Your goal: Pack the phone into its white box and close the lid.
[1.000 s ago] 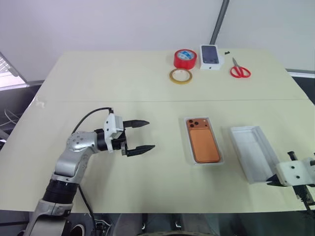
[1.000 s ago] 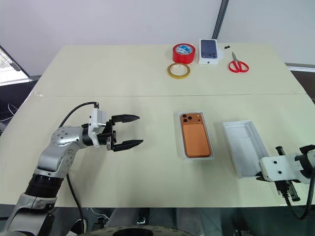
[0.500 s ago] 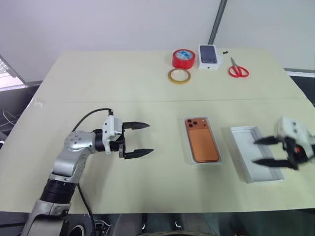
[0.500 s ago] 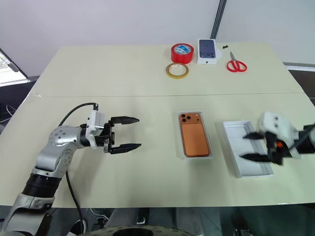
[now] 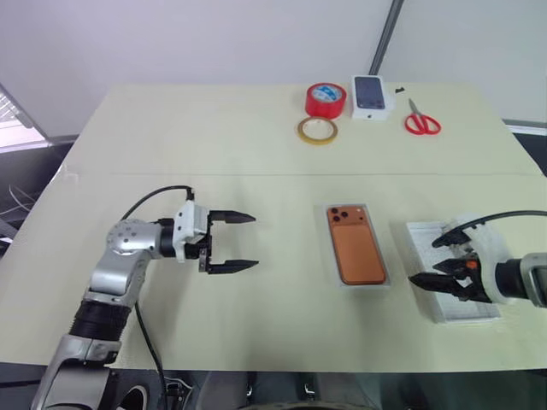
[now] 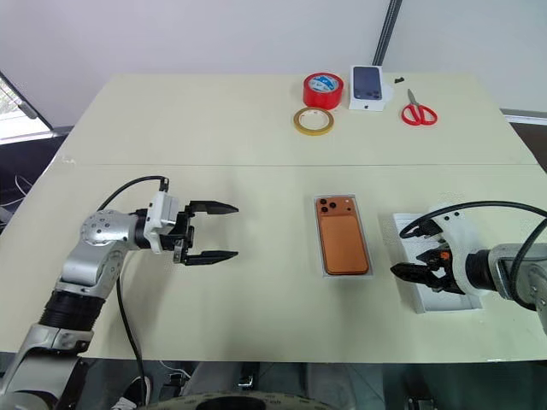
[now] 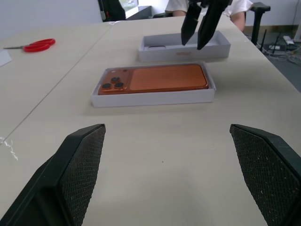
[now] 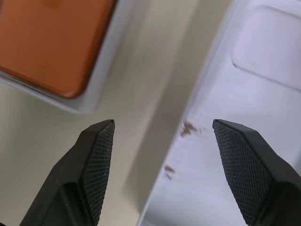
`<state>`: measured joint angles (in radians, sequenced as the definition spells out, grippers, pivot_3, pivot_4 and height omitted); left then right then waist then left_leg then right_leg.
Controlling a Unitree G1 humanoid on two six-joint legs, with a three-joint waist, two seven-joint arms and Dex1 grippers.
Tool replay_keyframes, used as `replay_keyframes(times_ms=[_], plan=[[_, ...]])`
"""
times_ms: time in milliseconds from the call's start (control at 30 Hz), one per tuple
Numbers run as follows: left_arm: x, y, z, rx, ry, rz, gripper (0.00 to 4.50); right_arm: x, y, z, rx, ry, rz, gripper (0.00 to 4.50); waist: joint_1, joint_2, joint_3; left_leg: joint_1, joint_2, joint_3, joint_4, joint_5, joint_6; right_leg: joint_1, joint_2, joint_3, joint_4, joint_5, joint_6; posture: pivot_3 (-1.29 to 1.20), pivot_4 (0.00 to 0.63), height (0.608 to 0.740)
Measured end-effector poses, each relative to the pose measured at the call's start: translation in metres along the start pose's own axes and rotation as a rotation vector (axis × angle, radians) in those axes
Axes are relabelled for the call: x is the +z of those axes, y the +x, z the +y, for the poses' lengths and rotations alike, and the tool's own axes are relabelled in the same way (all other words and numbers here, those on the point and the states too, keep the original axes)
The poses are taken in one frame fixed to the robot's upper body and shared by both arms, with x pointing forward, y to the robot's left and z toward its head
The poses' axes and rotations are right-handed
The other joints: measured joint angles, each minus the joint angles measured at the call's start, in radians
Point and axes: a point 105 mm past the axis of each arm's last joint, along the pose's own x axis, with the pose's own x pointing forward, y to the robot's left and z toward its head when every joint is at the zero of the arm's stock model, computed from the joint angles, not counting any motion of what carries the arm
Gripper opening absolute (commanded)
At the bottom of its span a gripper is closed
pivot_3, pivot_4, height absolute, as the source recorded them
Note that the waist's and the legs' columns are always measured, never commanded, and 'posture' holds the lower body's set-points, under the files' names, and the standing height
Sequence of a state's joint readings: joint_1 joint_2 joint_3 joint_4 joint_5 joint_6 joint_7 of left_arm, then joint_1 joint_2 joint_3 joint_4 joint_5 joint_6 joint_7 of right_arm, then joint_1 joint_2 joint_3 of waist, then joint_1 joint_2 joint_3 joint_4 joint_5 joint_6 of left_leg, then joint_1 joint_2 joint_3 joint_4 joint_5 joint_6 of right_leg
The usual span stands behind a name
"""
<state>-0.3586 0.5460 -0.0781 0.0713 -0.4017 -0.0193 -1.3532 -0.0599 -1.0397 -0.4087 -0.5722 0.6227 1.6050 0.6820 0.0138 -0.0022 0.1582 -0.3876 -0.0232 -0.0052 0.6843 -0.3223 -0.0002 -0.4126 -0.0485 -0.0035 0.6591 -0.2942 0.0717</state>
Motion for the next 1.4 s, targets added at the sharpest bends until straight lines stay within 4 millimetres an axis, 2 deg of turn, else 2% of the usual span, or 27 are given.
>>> replay_keyframes(times_ms=[133, 333, 567, 833, 933, 1100, 1400], plan=[[-0.001, 0.004, -0.002, -0.014, 0.001, -0.003, 4.5, -0.008, 0.001, 0.0, -0.022, 0.016, 0.018, 3.48, -0.002, 0.0, 0.0, 0.0, 0.0, 0.0, 0.0, 0.0, 0.0, 0.0, 0.0, 0.0, 0.0, 0.0, 0.0, 0.0, 0.15, 0.74], [-0.001, 0.006, -0.003, -0.017, 0.002, -0.007, 4.5, -0.007, 0.009, -0.001, -0.076, 0.051, -0.007, 3.48, -0.005, 0.0, 0.0, 0.001, 0.0, 0.0, 0.0, 0.0, 0.0, 0.0, 0.001, 0.0, 0.002, 0.0, 0.0, 0.0, 0.15, 0.74], [-0.002, 0.006, -0.008, -0.008, 0.0, -0.008, 4.5, 0.003, 0.017, 0.0, -0.114, 0.08, -0.043, 3.48, -0.004, -0.001, 0.0, 0.0, 0.0, 0.0, 0.001, 0.0, 0.0, 0.0, 0.001, 0.0, 0.002, 0.0, 0.0, 0.0, 0.15, 0.74], [0.0, 0.008, -0.008, 0.008, -0.001, -0.01, 4.5, -0.001, 0.022, 0.006, -0.132, 0.079, -0.015, 3.48, -0.004, -0.001, 0.0, 0.0, 0.0, 0.0, 0.001, 0.0, 0.0, 0.0, 0.001, 0.0, 0.002, 0.0, 0.0, 0.0, 0.15, 0.74], [0.001, 0.008, -0.008, 0.009, -0.002, -0.011, 4.5, -0.004, 0.023, 0.009, -0.131, 0.083, -0.007, 2.66, -0.004, -0.001, 0.0, 0.0, 0.0, 0.0, 0.001, 0.0, 0.0, 0.0, 0.001, 0.0, 0.002, 0.0, 0.0, 0.0, 0.15, 0.74], [0.001, 0.009, -0.008, 0.021, -0.014, -0.009, 4.5, -0.005, 0.023, 0.004, -0.191, 0.079, 0.004, 0.13, -0.006, -0.001, 0.0, 0.0, 0.0, 0.0, 0.001, 0.0, 0.0, 0.0, 0.002, 0.0, 0.002, 0.0, 0.0, 0.0, 0.15, 0.74], [0.001, 0.009, -0.008, 0.031, -0.017, -0.009, 4.5, -0.004, 0.032, 0.005, -0.231, 0.07, 0.007, 0.05, -0.012, -0.009, -0.005, 0.007, 0.001, 0.0, 0.0, 0.0, 0.0, 0.008, 0.002, 0.0, 0.001, 0.0, 0.0, 0.0, 0.15, 0.74]])
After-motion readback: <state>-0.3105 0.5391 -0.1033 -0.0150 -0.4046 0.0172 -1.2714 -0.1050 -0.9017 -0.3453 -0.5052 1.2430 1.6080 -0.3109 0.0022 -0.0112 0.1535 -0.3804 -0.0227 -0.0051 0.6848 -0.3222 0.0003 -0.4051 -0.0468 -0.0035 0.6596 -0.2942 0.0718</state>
